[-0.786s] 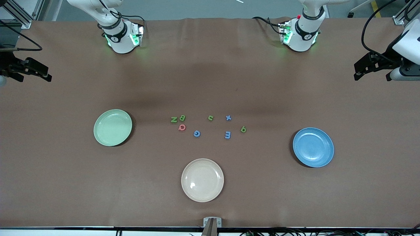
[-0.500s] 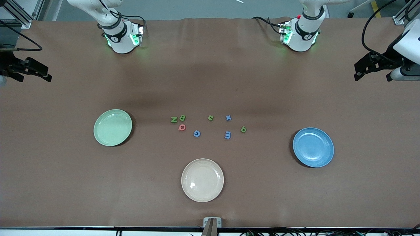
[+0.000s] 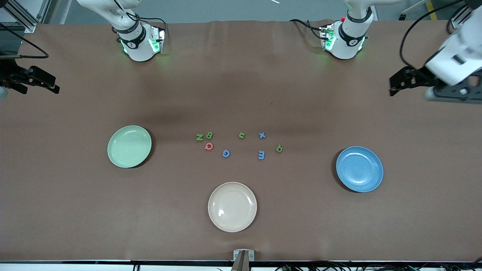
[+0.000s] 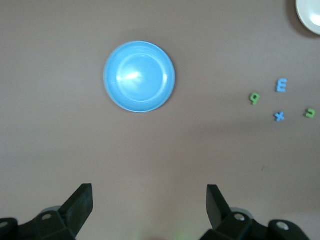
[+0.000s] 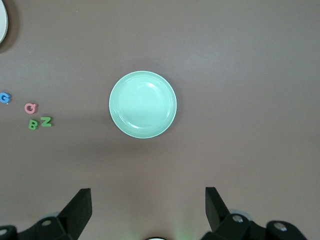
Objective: Sort upper and lower case letters into plates
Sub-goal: 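Reach the left gripper toward the green g among the letters, then grasp the green g with the left gripper while the right gripper reaches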
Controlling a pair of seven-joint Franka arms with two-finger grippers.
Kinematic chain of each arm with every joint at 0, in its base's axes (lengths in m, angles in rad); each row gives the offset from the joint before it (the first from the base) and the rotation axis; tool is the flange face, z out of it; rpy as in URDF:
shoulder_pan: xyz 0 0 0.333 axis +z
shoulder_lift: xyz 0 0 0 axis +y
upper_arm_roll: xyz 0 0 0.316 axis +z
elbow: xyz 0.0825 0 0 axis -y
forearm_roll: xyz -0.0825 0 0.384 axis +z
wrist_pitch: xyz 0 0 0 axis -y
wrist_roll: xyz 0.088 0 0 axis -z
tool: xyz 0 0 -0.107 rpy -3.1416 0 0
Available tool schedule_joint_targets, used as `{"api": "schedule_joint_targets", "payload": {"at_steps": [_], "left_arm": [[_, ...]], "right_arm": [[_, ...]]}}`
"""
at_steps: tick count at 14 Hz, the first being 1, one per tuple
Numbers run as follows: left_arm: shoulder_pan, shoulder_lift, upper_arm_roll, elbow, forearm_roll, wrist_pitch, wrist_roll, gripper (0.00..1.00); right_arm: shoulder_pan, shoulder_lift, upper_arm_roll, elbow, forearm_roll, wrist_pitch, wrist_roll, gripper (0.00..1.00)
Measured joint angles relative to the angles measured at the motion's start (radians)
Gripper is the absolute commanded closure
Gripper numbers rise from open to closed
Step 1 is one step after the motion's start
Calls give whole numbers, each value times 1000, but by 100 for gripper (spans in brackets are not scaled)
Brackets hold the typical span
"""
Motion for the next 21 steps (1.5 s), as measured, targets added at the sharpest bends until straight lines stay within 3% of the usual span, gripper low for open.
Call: {"api": "schedule_joint_targets", "payload": {"at_steps": [6, 8, 12, 16, 19, 21], "left_arm": [[-26, 50, -170, -288, 0, 370, -66, 0], [-28, 100, -218, -339, 0, 453, -113, 0], [-104, 273, -236, -354, 99, 625, -278, 3], [-189, 440, -236, -350, 268, 796, -505, 12], [-186, 533, -232, -346, 352, 908, -521, 21], [-179, 569, -230, -335, 398, 937, -521, 24]], "right_arm": [[-1, 0, -2, 6, 0, -10, 1, 0], [-4, 3, -5, 8, 0, -10, 1, 0], [-5, 57, -8, 16, -1, -3, 1, 0], [-34, 212, -9, 37, -4, 47, -6, 0], [-33, 272, -3, 70, 14, 54, 22, 0], [8, 273, 5, 73, 47, 76, 150, 0]]}}
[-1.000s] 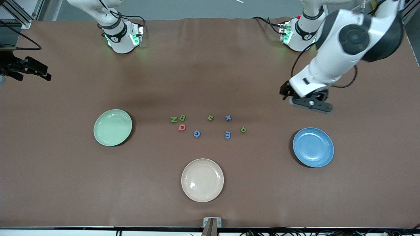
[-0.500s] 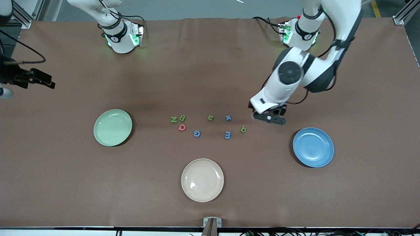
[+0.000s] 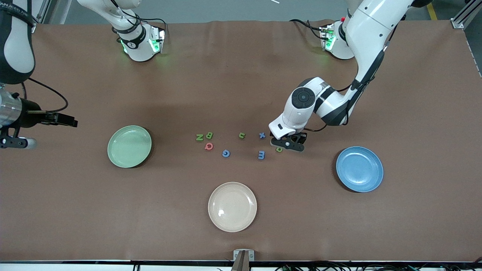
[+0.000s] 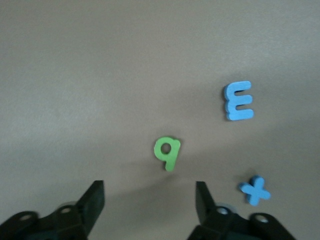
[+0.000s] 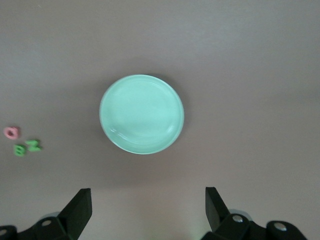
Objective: Sort upper and lower case letters into plates
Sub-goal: 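Grasp the green g with the left gripper while the right gripper reaches, then drop the g into the blue plate while the right gripper grasps G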
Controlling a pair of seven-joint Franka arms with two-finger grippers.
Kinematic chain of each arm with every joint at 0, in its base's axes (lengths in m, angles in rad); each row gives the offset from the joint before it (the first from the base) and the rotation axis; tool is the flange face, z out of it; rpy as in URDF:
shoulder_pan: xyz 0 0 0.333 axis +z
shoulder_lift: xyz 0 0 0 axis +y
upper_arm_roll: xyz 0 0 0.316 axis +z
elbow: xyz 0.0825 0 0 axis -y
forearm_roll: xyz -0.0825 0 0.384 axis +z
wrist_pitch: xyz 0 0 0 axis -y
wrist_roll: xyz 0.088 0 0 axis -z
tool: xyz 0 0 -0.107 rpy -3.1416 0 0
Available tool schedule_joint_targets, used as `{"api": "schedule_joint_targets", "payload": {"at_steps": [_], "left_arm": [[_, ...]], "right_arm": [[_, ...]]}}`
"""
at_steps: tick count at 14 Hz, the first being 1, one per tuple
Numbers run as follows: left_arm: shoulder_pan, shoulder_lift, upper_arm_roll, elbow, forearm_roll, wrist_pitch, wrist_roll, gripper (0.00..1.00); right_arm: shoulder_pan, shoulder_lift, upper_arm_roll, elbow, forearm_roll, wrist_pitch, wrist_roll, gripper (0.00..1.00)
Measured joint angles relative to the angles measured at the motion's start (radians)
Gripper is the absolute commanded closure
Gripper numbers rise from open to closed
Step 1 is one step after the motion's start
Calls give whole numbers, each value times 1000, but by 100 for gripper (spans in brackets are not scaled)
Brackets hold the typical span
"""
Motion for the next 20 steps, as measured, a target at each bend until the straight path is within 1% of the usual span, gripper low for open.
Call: {"api": "schedule_joint_targets", "payload": {"at_steps": [4, 7, 9, 10, 13, 14, 16, 17, 18, 19, 20], "left_arm": [[0, 54, 0, 43, 11, 2, 0, 29], [-1, 92, 0, 80, 12, 2, 0, 33], [-2, 116, -1, 104, 14, 2, 0, 36], [-2, 124, -1, 112, 15, 2, 0, 38], [-7, 134, -1, 115, 15, 2, 0, 48], [-10, 136, -1, 116, 15, 2, 0, 54], [-14, 140, -1, 116, 15, 2, 0, 58], [-14, 140, -1, 117, 15, 2, 0, 64], [-14, 140, 0, 118, 15, 2, 0, 72], [-14, 140, 0, 118, 15, 2, 0, 78], [-13, 140, 1, 121, 15, 2, 0, 80]], "right_arm": [[189, 50, 12, -8, 36, 111, 278, 0], [331, 134, 15, -15, 54, 226, 423, 0], [407, 202, 15, -17, 58, 335, 535, 1], [444, 236, 15, -17, 58, 390, 594, 3], [541, 333, 15, -18, 58, 523, 736, 7], [567, 364, 14, -19, 58, 560, 771, 7], [599, 419, 13, -18, 58, 630, 824, 7], [606, 435, 13, -17, 58, 647, 836, 7], [608, 444, 12, -16, 58, 653, 839, 7], [608, 447, 12, -15, 58, 653, 843, 7], [608, 447, 12, -13, 58, 653, 852, 7]]}}
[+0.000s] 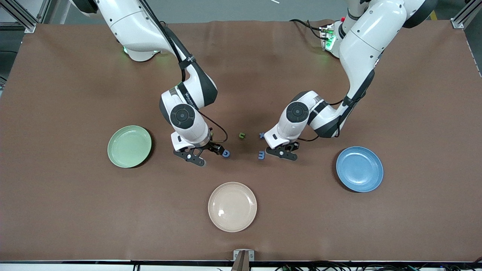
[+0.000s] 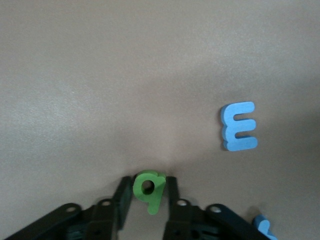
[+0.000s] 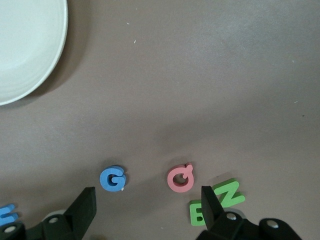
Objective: Sort upper and lower case letters into plates
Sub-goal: 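Drop the g into the blue plate while the right gripper grasps G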
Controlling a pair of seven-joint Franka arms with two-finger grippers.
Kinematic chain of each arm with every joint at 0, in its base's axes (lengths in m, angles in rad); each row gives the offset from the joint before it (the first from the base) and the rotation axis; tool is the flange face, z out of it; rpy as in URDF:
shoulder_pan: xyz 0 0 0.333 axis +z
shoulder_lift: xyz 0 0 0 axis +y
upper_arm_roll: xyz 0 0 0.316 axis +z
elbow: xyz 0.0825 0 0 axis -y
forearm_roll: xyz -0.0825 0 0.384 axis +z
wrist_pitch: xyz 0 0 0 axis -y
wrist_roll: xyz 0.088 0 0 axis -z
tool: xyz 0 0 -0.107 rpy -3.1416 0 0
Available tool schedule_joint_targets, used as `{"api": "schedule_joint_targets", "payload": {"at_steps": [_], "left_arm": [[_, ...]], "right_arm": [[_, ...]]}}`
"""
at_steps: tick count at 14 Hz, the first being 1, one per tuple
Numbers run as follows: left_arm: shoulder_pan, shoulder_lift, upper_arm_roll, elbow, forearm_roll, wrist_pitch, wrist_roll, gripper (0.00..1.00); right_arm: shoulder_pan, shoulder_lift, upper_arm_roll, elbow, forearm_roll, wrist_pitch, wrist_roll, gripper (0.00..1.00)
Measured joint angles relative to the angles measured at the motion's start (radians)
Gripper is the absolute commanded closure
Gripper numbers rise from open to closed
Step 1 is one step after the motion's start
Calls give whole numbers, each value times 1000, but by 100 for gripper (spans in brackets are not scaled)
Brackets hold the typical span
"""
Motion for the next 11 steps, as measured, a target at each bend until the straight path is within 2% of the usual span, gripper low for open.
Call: {"api": "schedule_joint_targets", "payload": {"at_steps": [3, 5, 8, 11], "left_arm": [[12, 0, 11, 12, 0, 0, 0, 90], [35, -12, 39, 29, 2, 0, 5, 91], [152, -61, 50, 39, 3, -14, 52, 92], [270, -124, 50, 42, 4, -133, 102, 92]], "right_arm": [[4, 0, 0, 3, 0, 0, 13, 7], [6, 4, 0, 3, 0, 1, 19, 7], [19, 15, 0, 3, 0, 26, 44, 7], [31, 28, 0, 3, 0, 50, 69, 7]]}}
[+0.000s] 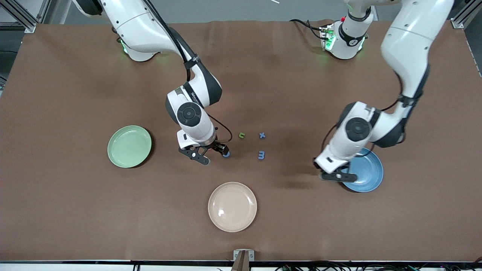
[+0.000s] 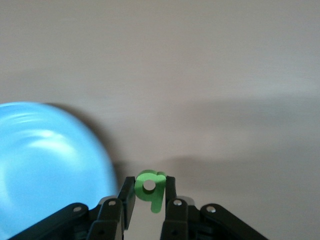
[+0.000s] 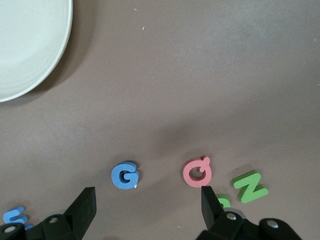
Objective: Sort upper and lower case letters into plates
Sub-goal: 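Drop the g into the blue plate while the right gripper grasps G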
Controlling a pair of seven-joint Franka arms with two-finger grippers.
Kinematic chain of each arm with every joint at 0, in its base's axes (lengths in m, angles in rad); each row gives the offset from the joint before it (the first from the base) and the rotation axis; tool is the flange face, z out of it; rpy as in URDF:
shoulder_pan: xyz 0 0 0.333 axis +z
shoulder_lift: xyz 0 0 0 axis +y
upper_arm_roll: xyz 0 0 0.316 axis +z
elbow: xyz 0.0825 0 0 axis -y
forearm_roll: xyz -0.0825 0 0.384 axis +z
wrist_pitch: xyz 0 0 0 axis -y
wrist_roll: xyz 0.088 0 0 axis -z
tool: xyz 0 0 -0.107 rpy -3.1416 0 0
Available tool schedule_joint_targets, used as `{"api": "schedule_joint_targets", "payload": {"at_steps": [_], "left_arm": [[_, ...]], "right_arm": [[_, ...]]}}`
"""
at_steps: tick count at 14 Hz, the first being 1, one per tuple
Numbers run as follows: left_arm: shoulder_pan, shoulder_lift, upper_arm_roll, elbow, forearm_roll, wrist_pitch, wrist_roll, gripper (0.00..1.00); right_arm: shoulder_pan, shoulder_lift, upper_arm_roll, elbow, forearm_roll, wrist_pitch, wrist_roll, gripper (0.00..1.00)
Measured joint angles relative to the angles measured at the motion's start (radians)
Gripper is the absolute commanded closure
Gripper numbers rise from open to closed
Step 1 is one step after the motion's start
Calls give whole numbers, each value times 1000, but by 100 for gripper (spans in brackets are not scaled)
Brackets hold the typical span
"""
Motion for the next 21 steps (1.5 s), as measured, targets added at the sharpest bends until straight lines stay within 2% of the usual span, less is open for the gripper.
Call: {"api": "schedule_joint_targets", "payload": {"at_steps": [3, 5, 7, 8, 9, 10, 11, 15, 19, 21], "left_arm": [[118, -38, 0, -1, 0, -87, 61, 88], [209, -33, -1, -8, 0, -90, 112, 87], [255, -10, -2, -17, 0, -88, 124, 83], [257, 4, -3, -18, 0, -87, 124, 74], [255, 16, -6, -18, 0, -87, 122, 56], [252, 24, -9, -18, 0, -87, 120, 24], [250, 27, -11, -18, 0, -87, 120, 0], [249, 24, -23, -12, 0, -84, 119, 0], [234, 7, -184, -2, -15, -86, -24, 0], [177, 7, -232, 0, -16, -86, -157, 3]], "right_arm": [[12, 12, 0, 0, 0, 12, 21, 7], [17, 15, 0, 0, 0, 15, 32, 7], [25, 18, 0, 1, 0, 20, 35, 7], [29, 22, 0, 1, 0, 23, 41, 8], [35, 27, 0, 2, 0, 27, 51, 8], [40, 34, 0, 2, 0, 35, 57, 9], [43, 40, 0, 2, 0, 44, 60, 9], [54, 75, 0, 3, 0, 87, 69, 14], [60, 113, -3, 35, -2, 110, 108, 22], [60, 125, -6, 49, -9, 109, 120, 26]]}}
